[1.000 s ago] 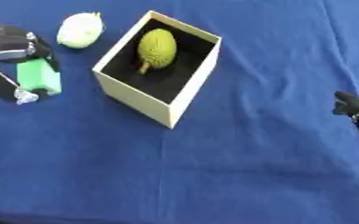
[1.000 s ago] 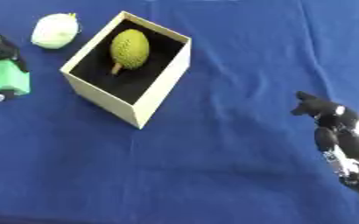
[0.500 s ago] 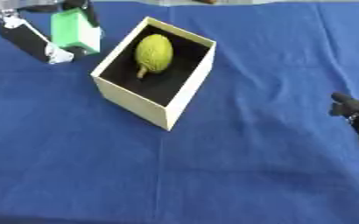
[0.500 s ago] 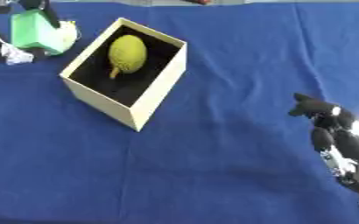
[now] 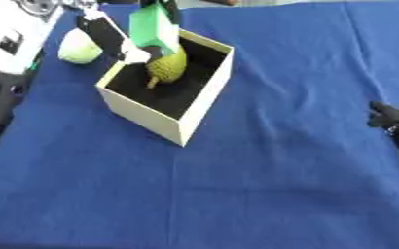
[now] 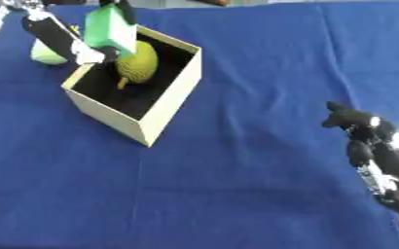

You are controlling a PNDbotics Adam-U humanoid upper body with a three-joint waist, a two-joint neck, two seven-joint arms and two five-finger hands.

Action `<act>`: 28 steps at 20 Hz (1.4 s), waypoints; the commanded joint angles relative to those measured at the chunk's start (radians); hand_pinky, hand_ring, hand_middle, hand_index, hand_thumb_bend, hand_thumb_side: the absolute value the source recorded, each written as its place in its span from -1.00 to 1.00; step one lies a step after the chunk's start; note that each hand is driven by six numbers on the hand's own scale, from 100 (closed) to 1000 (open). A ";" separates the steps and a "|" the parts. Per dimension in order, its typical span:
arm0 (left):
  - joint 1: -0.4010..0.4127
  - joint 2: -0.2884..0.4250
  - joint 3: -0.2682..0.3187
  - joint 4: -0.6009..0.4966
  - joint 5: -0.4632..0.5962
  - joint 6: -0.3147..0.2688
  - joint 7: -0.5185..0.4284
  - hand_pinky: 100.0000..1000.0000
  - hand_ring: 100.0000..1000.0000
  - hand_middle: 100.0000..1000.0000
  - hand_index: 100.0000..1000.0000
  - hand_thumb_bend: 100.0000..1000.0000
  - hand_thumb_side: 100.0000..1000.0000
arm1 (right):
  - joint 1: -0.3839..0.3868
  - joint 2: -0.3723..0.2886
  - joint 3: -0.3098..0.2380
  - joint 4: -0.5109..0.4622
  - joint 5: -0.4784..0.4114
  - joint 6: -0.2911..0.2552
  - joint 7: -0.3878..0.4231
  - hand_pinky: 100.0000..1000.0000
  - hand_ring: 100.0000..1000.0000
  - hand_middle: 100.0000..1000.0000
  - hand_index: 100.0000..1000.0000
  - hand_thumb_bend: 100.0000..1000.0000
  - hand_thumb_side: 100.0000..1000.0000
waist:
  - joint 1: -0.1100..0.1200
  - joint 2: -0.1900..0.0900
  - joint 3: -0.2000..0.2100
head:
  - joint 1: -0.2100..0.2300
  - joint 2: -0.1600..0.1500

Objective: Pick up objects on the table and place them in the box.

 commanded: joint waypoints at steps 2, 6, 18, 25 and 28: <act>-0.010 -0.041 0.014 0.029 -0.022 -0.070 -0.067 0.25 -0.04 -0.19 0.41 -1.00 -0.67 | -0.008 -0.029 -0.004 -0.015 -0.012 -0.040 0.000 1.00 1.00 0.34 0.62 -1.00 -0.17 | -0.007 -0.014 -0.004 | -0.002 -0.001; -0.003 -0.063 0.015 0.064 -0.061 -0.068 -0.067 0.27 -0.02 -0.16 0.42 -1.00 -0.69 | -0.012 -0.028 -0.001 -0.015 -0.020 -0.058 0.000 1.00 1.00 0.34 0.62 -1.00 -0.18 | -0.012 -0.010 -0.006 | 0.001 -0.003; 0.019 -0.080 0.015 0.128 -0.180 -0.123 -0.079 0.78 0.64 0.43 0.74 -1.00 -0.73 | -0.014 -0.019 0.001 -0.015 -0.032 -0.072 -0.001 1.00 1.00 0.34 0.62 -1.00 -0.17 | -0.016 -0.009 -0.010 | 0.005 -0.007; 0.020 -0.069 0.033 0.097 -0.233 -0.160 -0.048 1.00 0.90 0.67 0.89 -0.88 0.09 | -0.015 -0.010 0.000 -0.015 -0.021 -0.046 -0.001 1.00 1.00 0.34 0.61 -1.00 -0.16 | -0.017 -0.009 -0.008 | 0.006 -0.007; 0.015 -0.065 0.043 0.090 -0.257 -0.164 -0.017 1.00 0.89 0.67 0.88 -0.88 -0.10 | -0.018 -0.012 0.000 -0.015 -0.021 -0.035 -0.001 1.00 1.00 0.34 0.61 -1.00 -0.16 | -0.016 -0.009 -0.006 | 0.007 -0.007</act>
